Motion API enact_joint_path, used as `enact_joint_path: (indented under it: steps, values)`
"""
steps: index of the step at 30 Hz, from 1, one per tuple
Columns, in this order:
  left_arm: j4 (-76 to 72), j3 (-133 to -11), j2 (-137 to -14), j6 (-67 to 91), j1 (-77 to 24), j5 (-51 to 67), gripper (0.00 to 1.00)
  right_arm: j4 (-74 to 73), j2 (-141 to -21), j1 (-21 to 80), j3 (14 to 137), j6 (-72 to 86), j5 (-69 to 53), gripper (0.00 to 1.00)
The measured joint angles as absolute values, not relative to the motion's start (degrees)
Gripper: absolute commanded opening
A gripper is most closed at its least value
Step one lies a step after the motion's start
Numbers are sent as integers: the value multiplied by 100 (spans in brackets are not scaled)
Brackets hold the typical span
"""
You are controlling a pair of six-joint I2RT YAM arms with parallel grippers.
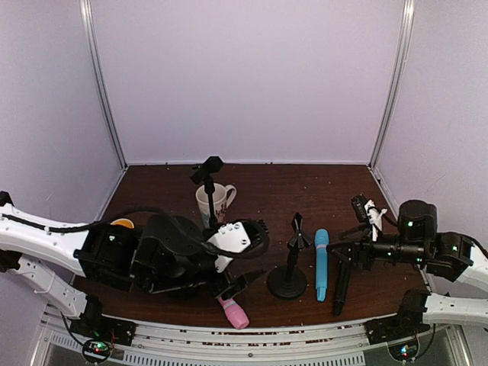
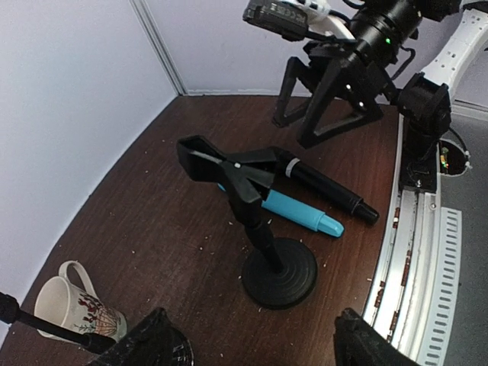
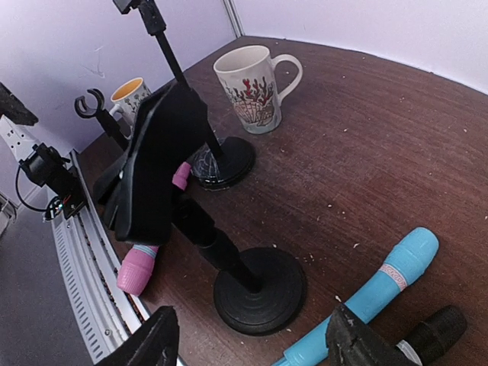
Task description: Attach the microphones to the stand
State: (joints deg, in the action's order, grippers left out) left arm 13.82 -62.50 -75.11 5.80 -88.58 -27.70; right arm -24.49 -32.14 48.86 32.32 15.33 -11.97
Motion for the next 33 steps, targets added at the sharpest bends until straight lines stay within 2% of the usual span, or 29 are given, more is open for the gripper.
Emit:
enact_joint_path:
  steps: [2, 5, 7, 13, 22, 33]
  values:
    - [1284, -6250, -7644, 681, -8818, -2825, 75, -2200, -3107, 5137, 2919, 1625, -1013, 67]
    - [1144, -6241, -7776, 952, -8593, -2755, 84, -1723, -2904, 5500, 2335, 1702, -718, 67]
    - [1013, -6213, -7778, 1087, -8381, -2703, 86, -1463, -2869, 5660, 2091, 1710, -569, 67]
    - [648, -6211, -7754, 1275, -8099, -2561, 85, -401, -3009, 5986, 1787, 1632, -172, 66]
    - [261, -6049, -7747, 1507, -8066, -2462, 83, 797, -4042, 6617, 1721, 1238, 198, 64]
    - [263, -5867, -7236, 1933, -8066, -2416, 80, 2058, -4790, 7205, 1643, 1022, 1138, 51]
